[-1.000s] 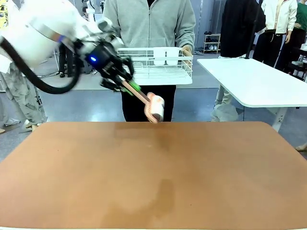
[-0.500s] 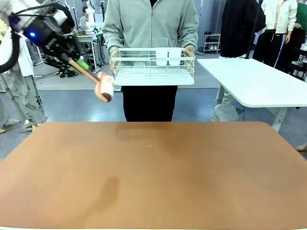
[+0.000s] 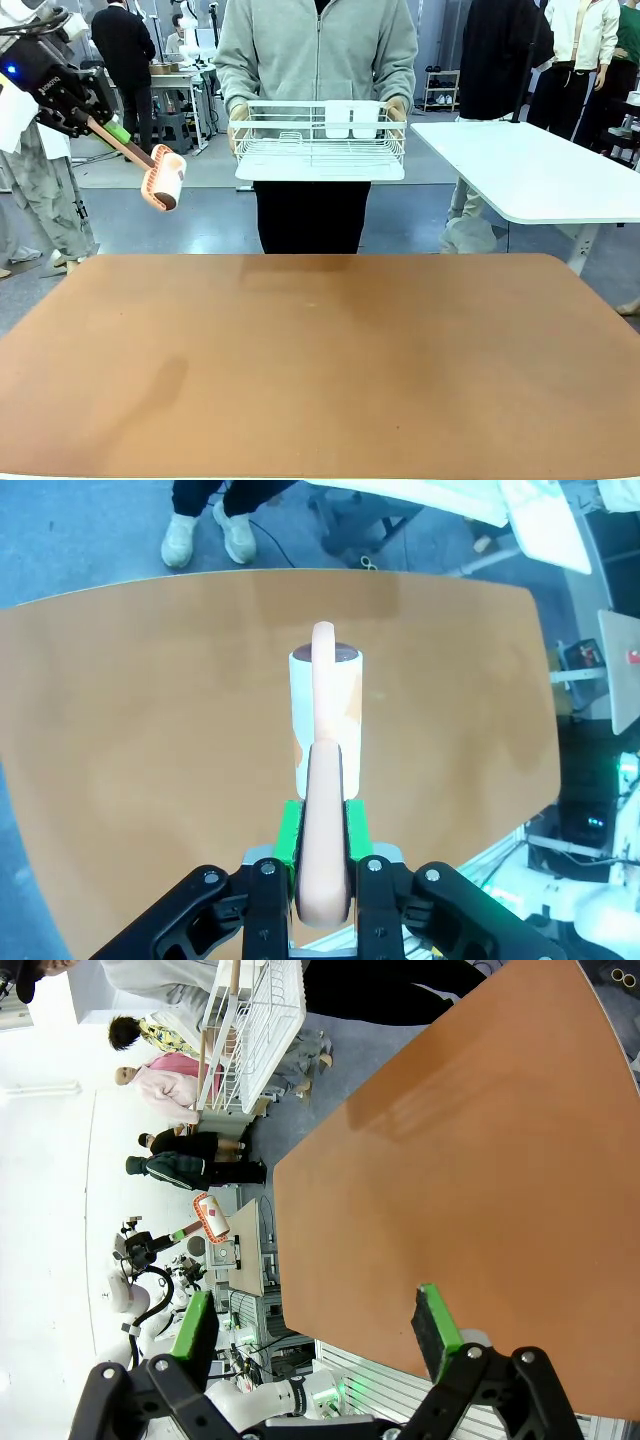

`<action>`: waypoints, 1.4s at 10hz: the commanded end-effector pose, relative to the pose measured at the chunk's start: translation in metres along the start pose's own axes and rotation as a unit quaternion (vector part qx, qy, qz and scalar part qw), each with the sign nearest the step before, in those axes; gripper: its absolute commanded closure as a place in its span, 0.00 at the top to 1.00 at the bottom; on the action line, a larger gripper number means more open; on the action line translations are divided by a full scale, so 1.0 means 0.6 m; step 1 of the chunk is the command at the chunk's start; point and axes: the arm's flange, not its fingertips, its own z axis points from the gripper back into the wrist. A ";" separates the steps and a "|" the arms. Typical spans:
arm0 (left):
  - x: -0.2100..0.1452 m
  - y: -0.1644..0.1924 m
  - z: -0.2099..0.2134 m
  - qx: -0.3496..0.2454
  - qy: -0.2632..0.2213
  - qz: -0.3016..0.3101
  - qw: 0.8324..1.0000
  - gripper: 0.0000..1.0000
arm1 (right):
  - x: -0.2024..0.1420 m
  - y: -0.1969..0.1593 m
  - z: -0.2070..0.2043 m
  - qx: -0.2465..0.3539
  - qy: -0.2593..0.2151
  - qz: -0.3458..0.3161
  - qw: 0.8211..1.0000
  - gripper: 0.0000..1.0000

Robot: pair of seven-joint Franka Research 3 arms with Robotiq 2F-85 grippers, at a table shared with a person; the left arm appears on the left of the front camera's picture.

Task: Clean the table.
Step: Clean the table with the Lint Roller when the human lifts the Dish drying rack, then place the Lint Roller down when the Dish drying rack is positioned in the middle of the table.

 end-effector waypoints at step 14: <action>0.000 0.000 0.000 0.000 0.000 0.000 1.000 0.22 | 0.000 0.005 0.002 0.011 0.000 0.007 1.000 1.00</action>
